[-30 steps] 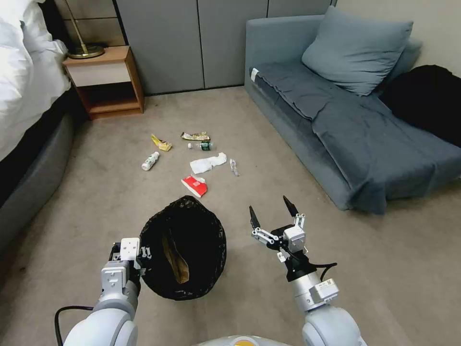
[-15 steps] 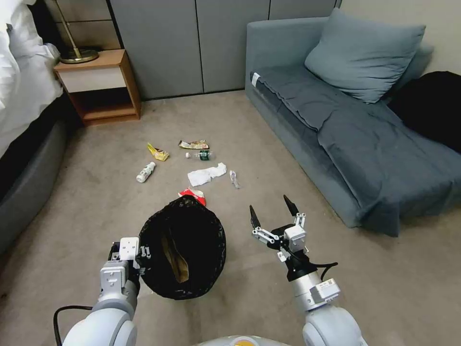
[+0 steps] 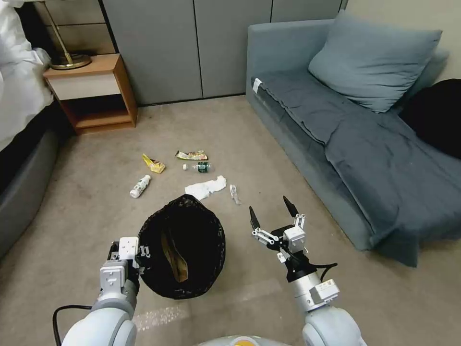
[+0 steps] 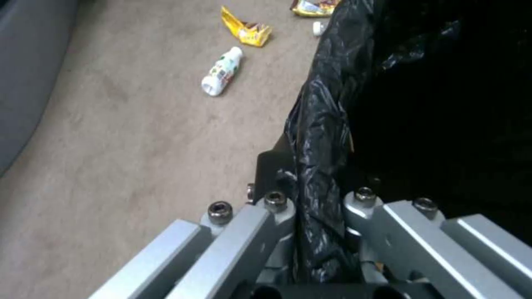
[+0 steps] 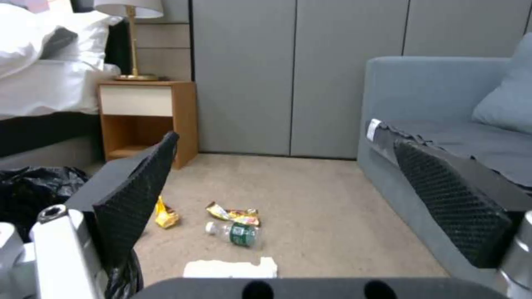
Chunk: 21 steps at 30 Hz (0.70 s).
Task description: Pick up the trash bin, then pick up the garbage from the floor and place it into the trash bin.
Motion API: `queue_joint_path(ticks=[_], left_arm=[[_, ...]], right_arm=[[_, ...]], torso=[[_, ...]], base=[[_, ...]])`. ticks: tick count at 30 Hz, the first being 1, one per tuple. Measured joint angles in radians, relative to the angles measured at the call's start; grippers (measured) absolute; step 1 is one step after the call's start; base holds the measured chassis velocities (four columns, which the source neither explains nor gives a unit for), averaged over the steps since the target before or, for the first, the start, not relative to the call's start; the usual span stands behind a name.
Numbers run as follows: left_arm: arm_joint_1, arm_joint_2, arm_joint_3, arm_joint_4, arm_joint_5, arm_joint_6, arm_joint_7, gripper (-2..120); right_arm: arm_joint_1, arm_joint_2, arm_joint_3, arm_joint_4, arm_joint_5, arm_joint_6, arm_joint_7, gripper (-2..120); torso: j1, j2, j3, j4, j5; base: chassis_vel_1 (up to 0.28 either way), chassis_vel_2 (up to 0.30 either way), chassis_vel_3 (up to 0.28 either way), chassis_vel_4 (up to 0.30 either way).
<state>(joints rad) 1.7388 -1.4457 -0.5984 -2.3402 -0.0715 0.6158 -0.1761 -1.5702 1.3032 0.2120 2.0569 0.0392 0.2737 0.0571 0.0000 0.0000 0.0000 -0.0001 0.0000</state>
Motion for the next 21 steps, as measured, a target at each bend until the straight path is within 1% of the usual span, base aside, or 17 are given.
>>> queue_joint_path(ticks=[21], left_arm=[[0.000,0.002,-0.005,0.004,0.001,-0.001,0.001,3]], right_arm=[[-0.003,0.001,-0.002,0.007,-0.002,0.002,-0.002,95]], torso=[[0.000,0.000,0.000,0.0001,0.0001]], base=[[-0.129,0.130,0.128,-0.132]])
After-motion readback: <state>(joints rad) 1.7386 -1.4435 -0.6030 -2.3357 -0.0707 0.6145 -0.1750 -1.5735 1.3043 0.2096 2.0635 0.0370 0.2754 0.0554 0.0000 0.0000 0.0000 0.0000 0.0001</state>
